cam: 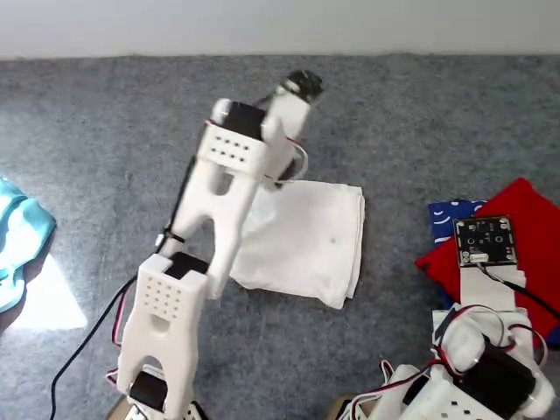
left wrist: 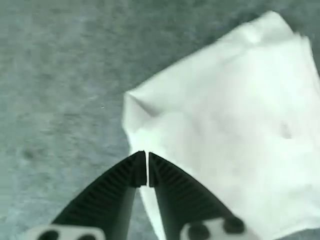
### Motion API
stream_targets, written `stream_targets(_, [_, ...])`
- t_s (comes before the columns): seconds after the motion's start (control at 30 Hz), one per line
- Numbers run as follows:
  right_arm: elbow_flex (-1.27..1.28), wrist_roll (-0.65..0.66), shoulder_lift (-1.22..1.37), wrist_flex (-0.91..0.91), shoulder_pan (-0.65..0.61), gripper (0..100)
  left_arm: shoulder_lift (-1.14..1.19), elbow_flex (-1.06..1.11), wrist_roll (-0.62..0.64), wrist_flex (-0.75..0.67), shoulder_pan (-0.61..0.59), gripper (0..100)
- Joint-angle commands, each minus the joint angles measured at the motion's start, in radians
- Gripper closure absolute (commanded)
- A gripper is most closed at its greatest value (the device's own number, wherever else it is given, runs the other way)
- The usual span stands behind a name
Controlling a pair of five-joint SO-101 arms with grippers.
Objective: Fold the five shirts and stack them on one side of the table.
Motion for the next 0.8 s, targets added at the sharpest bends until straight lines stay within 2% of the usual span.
stream_targets(0.0, [0.0, 0.009, 0.001, 0.036, 0.012, 98.8, 0.003, 0.024, -0.003, 0.02, 0.005, 98])
stream_targets(0.1, [0.0, 0.009, 0.004, 0.036, 0.01, 98.8, 0.034, 0.021, -0.003, 0.02, -0.049, 95])
stream_targets(0.23, [0.0, 0.009, 0.004, 0.036, 0.008, 98.7, 0.008, 0.019, 0.002, 0.02, -0.133, 82])
stream_targets(0.3, [0.0, 0.009, 0.004, 0.035, 0.008, 98.7, -0.031, 0.021, 0.002, 0.02, -0.176, 79])
stream_targets(0.4, [0.0, 0.005, 0.005, 0.031, 0.007, 98.5, -0.057, 0.03, 0.003, 0.02, -0.203, 78])
stream_targets(0.77, [0.0, 0.005, 0.005, 0.035, 0.007, 98.7, 0.046, 0.013, 0.052, -0.029, -0.186, 78])
